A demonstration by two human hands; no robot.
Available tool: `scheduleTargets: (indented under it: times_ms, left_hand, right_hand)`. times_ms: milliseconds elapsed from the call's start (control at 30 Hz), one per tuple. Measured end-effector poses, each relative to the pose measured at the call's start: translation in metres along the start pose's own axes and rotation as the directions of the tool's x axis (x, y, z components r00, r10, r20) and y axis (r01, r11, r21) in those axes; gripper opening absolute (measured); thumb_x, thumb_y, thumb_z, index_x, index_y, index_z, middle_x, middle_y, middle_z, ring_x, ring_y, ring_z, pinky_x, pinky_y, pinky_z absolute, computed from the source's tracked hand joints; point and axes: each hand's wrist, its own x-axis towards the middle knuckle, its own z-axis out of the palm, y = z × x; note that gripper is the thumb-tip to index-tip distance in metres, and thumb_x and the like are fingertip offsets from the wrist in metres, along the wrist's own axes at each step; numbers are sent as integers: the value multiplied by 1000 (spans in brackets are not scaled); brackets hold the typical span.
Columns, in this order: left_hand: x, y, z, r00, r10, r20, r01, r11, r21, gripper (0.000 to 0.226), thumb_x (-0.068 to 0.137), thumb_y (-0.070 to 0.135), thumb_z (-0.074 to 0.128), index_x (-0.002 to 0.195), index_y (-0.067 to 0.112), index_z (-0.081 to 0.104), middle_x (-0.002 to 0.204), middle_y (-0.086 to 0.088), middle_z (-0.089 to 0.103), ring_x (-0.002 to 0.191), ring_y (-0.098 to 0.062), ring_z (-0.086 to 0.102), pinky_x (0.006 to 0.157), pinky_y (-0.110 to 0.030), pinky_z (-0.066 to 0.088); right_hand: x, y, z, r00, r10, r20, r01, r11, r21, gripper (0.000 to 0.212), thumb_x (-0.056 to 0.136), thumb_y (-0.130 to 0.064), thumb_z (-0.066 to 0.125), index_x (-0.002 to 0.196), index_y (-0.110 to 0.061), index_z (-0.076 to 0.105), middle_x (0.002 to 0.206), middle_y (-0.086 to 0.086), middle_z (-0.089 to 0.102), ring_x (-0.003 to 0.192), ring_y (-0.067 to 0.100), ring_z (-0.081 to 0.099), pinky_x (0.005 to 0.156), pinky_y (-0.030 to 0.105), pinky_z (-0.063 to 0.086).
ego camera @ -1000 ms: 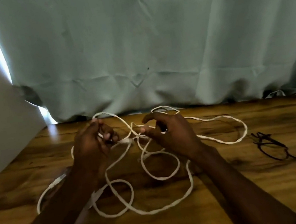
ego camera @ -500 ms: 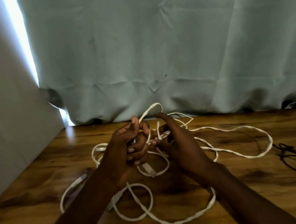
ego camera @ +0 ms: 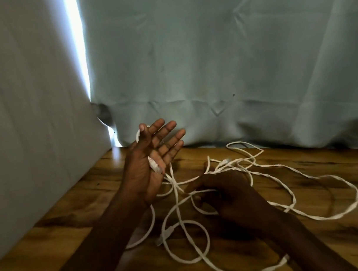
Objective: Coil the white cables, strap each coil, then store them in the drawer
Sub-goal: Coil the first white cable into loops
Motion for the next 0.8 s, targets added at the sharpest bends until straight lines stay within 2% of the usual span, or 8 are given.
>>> scheduleTargets:
  times_ms: [67,133,233,333,467,633,700,800]
  left_hand:
    - [1,-5,-2,997,59,-55,-46,976,211,56,108,44,33,131,-4,53,129,-23,66,118,-39,67,105,-49,52]
    - [2,-6,-4,980,146,-138,-92,937,338,54,108,45,35,115,-4,56,119,-27,69,113,-38,69,102,-51,53]
    - [6,3,-12,961,185,-204,-138,964,226,44,107,43,41,99,3,57,118,-30,69,117,-40,67,103,-52,52]
    - [10,15,-22,973,147,-176,-133,987,86,43,108,42,41,98,5,60,126,-29,67,121,-39,65,110,-53,46]
    - [9,13,-20,975,174,-140,-127,948,293,48,110,42,33,97,6,62,124,-22,70,121,-35,66,110,-58,44]
    - [-3,-2,-7,977,196,86,-200,694,692,44,110,35,36,116,7,69,117,-6,75,115,-19,69,98,-46,56]
    - [-6,-7,-6,969,167,181,-245,606,757,40,109,36,39,116,13,71,113,-3,76,112,-14,70,91,-41,59]
    - [-7,-12,-6,943,145,298,-331,468,819,35,108,38,44,117,21,73,100,-1,77,99,-14,74,84,-47,61]
  right_hand:
    - [0,-4,-1,1000,-2,7,2,1000,25,32,96,-16,71,122,-34,71,105,-19,75,101,-3,69,89,28,58]
    - [0,-5,-3,1000,16,12,-16,999,29,32,97,-13,70,121,-34,71,93,-20,74,93,1,70,82,27,58]
    - [0,1,-8,1000,7,31,-7,1000,-12,28,96,-12,70,112,-34,75,89,-26,70,86,2,69,73,28,57]
    - [2,7,-10,999,4,44,-3,1000,-20,31,93,-9,72,108,-36,77,94,-25,72,88,1,69,74,30,57]
    - [1,6,-10,998,41,45,-45,994,104,30,89,-2,76,104,-28,82,98,-17,78,93,3,73,75,24,58]
    - [3,-4,-15,996,92,-3,-78,861,502,11,90,-17,76,94,-10,83,71,1,73,60,9,62,55,18,45]
    - [5,-5,-19,992,130,-6,-102,807,581,12,88,-23,73,89,-16,84,64,0,68,53,9,54,47,18,37]
    - [7,-7,-19,988,127,-82,-52,793,608,14,88,-23,70,85,-25,83,61,2,65,47,6,48,45,18,34]
